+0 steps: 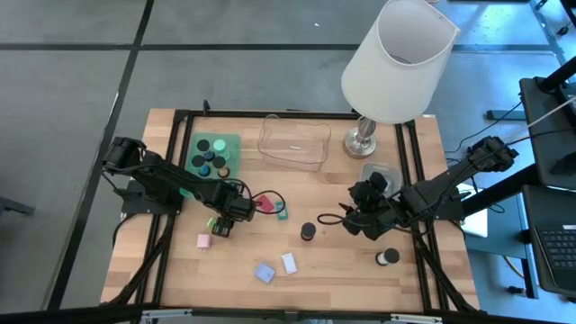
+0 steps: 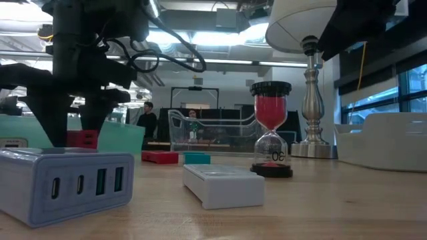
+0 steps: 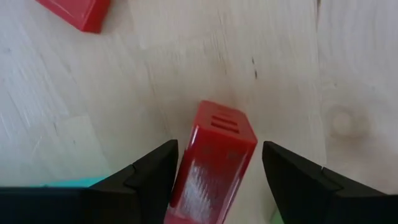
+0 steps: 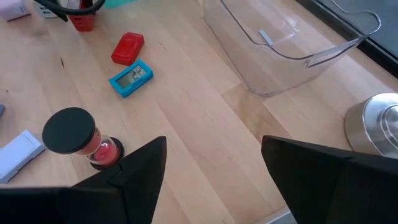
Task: Pick & Place Office items
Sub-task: Put the red charger adapter into the gray bin
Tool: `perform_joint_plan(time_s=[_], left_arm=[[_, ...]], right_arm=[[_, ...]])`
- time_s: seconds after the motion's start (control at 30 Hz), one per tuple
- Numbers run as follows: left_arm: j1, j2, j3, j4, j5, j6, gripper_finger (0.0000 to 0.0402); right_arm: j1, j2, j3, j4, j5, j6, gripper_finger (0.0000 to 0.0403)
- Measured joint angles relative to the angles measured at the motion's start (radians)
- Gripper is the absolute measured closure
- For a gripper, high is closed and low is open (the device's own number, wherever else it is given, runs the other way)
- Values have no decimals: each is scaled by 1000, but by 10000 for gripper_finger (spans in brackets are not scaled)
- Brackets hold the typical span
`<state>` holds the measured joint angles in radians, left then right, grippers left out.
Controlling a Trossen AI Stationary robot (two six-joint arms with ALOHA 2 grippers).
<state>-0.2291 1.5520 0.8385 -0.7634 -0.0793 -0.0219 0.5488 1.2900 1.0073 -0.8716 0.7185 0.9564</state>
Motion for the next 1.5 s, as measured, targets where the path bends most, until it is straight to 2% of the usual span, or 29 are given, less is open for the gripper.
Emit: perform_joint_plan(time_s=[0.13, 0.37, 0.5, 0.67, 0.8, 0.9, 1.13, 1.5], left_arm=[[0, 0, 0, -14, -4, -19, 202], [-1, -1, 1, -15, 2, -76, 287], [-1, 0, 45, -13, 14, -141, 287], [-12, 0, 166, 15, 29, -175, 287], [-29, 0, 242, 150, -32, -156, 287], [-27, 0, 254, 278, -87, -101, 287], [71, 50, 253, 470, -111, -69, 287], [220, 230, 253, 675, 47, -114, 287]], right_arm=[[0, 0, 0, 0, 0, 0, 136], [0, 0, 0, 0, 0, 0, 136], [0, 0, 0, 0, 0, 0, 136], [0, 0, 0, 2, 0, 0, 136], [1, 0, 0, 6, 0, 0, 136], [1, 0, 0, 6, 0, 0, 136], [1, 0, 0, 6, 0, 0, 136], [1, 0, 0, 8, 0, -2, 136]])
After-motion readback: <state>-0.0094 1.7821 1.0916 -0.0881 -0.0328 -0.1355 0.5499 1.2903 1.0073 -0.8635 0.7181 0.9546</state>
